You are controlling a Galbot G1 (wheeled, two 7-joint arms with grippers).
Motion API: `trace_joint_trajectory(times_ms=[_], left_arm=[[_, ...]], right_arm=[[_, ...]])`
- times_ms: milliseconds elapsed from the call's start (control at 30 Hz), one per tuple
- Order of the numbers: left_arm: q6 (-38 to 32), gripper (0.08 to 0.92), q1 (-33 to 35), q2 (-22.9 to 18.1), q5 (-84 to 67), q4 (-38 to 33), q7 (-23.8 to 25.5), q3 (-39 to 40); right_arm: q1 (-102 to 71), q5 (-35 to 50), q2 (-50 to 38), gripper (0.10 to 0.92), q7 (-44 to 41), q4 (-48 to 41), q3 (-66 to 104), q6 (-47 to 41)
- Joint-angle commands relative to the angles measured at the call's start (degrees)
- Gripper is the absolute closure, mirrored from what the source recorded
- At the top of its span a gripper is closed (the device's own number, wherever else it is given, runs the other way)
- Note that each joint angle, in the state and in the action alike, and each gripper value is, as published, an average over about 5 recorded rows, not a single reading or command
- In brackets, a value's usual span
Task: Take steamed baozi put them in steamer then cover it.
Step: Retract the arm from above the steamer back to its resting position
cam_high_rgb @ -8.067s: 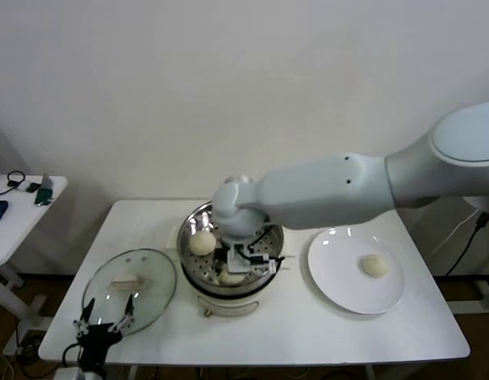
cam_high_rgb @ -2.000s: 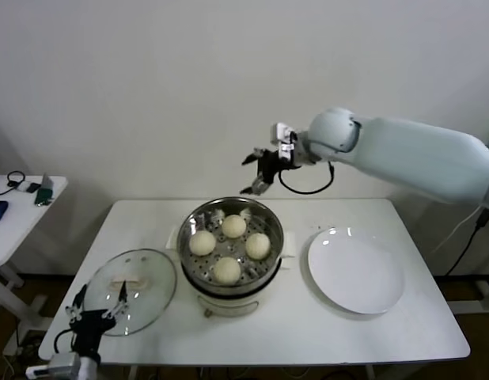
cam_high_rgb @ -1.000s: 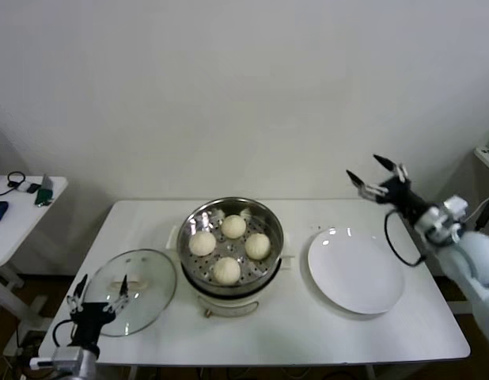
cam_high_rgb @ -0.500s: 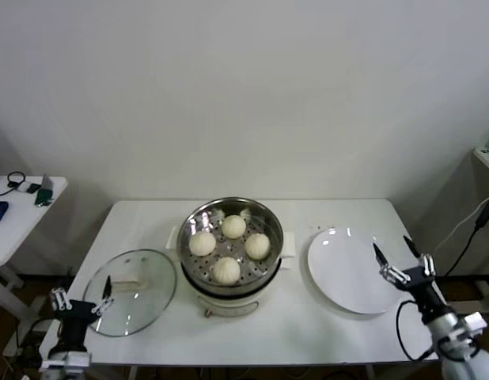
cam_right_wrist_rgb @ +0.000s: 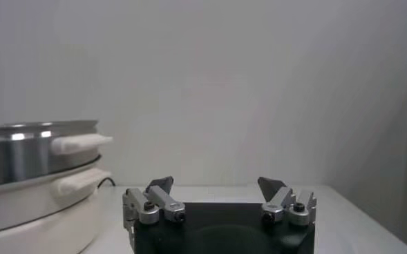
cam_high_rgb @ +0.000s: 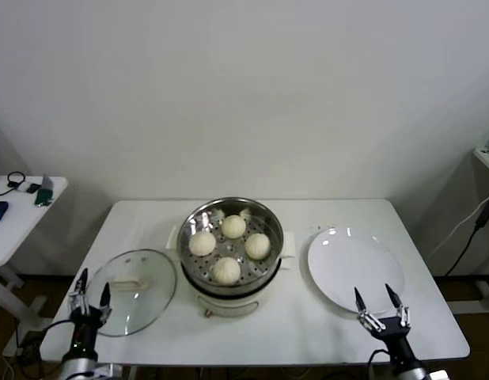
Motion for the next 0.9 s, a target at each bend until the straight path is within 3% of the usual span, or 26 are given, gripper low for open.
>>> trace_joint_trajectory(times_ms=[33,900], left_arm=[[-2.2,0.177,-3.5,-0.5,11.0,7.9,-0.9,1.0],[-3.3,0.177,-12.8,0.5,14.0,18.3,-0.1,1.3]], right_arm=[[-2.5,-4.6,5.0,0.203,2.0,-0.4,-2.1,2.2],[-6.2,-4.6,5.6,0.203,1.8,1.0,-0.9,5.5]])
